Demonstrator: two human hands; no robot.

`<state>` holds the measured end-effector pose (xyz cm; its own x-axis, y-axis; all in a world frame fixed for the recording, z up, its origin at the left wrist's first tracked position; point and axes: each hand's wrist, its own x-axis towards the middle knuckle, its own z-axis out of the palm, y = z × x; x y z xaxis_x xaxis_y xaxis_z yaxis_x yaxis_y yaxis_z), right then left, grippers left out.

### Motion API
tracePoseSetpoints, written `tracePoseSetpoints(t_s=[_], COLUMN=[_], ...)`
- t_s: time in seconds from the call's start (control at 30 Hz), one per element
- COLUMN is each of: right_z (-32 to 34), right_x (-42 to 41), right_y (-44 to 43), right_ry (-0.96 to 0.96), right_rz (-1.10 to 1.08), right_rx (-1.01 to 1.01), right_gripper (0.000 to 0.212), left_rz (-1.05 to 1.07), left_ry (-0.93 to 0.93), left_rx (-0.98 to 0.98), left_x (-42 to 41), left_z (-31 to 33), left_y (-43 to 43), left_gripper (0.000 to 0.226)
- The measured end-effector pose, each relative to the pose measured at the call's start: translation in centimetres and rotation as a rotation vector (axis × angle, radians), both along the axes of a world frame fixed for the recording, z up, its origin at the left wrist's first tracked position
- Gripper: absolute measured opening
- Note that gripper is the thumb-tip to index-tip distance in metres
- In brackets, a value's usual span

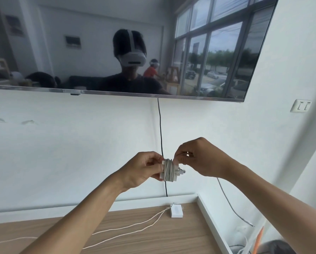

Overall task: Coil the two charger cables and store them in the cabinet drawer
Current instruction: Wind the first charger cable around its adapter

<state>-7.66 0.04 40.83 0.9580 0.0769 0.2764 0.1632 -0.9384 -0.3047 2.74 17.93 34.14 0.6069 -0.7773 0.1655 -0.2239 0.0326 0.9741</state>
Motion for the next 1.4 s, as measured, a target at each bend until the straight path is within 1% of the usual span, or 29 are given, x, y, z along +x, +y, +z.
tracePoseSetpoints(t_s=[0.07, 0.17, 0.23, 0.37, 0.47, 0.5, 0.53, 0.57, 0.63, 0.7, 0.77, 0.83, 0.93, 1.1, 1.23, 1.33, 1.4], right_z=[0.0, -0.2, -0.9, -3.7, -5.0, -5.3, -5.6, -5.9, -6.9, -7.8, -8.3, -8.4, -7.9, -5.4, -4.3, -3.2, -2.7], right_x=[0.3, 0.7, 1.0, 1.7, 2.3, 2.5, 2.6, 2.6, 2.5, 2.5, 2.8, 3.1, 2.8, 2.5, 2.0, 1.9, 2.0], right_y=[-0.3, -0.6, -0.7, -1.1, -0.8, -0.7, -0.6, -0.4, 0.1, 0.9, 1.2, 1.3, 1.5, 0.7, 1.0, 1.0, 0.7], right_ry=[0.015, 0.024, 0.031, 0.038, -0.030, -0.063, -0.090, -0.108, -0.121, -0.132, -0.155, -0.150, -0.113, -0.075, -0.042, -0.062, -0.065], right_rz=[-0.005, 0.023, 0.029, 0.000, 0.004, -0.001, -0.007, -0.013, -0.006, 0.011, -0.013, -0.031, -0.015, -0.056, -0.012, -0.009, -0.015], right_rx=[0.145, 0.357, 0.464, 0.555, 0.600, 0.585, 0.545, 0.492, 0.373, 0.299, 0.231, 0.104, -0.114, -0.343, -0.443, -0.444, -0.449], right_gripper=[0.012, 0.014, 0.017, 0.025, 0.027, 0.030, 0.034, 0.034, 0.031, 0.041, 0.048, 0.043, 0.027, 0.029, 0.029, 0.028, 0.026], left_rz=[-0.058, -0.128, -0.151, -0.104, -0.062, -0.038, -0.004, 0.032, 0.117, 0.192, 0.248, 0.296, 0.365, 0.384, 0.361, 0.336, 0.297], left_ry=[0.050, 0.161, 0.226, 0.325, 0.406, 0.425, 0.446, 0.474, 0.531, 0.563, 0.536, 0.469, 0.359, 0.187, -0.014, -0.199, -0.251], left_rx=[-0.036, -0.100, -0.136, -0.199, -0.267, -0.288, -0.306, -0.325, -0.378, -0.404, -0.377, -0.327, -0.227, -0.102, 0.009, 0.119, 0.143], left_x=[0.2, 0.2, 0.4, 0.5, 0.4, 0.3, 0.2, 0.3, 0.7, 1.1, 1.2, 1.2, 1.5, 2.1, 2.4, 2.0, 1.6], left_z=[0.2, 0.1, 0.0, -0.2, -0.6, -0.7, -0.7, -0.7, -0.6, -0.6, -0.7, -1.0, -1.6, -2.2, -2.5, -3.1, -3.3], left_y=[0.3, 0.4, 0.5, 0.3, -0.1, -0.2, -0.4, -0.6, -0.8, -1.1, -1.5, -1.9, -1.9, -1.5, -1.5, -1.6, -1.8], left_gripper=[0.022, 0.041, 0.049, 0.039, 0.023, 0.017, 0.020, 0.027, 0.034, 0.027, 0.024, 0.023, 0.020, 0.017, 0.012, 0.012, 0.013])
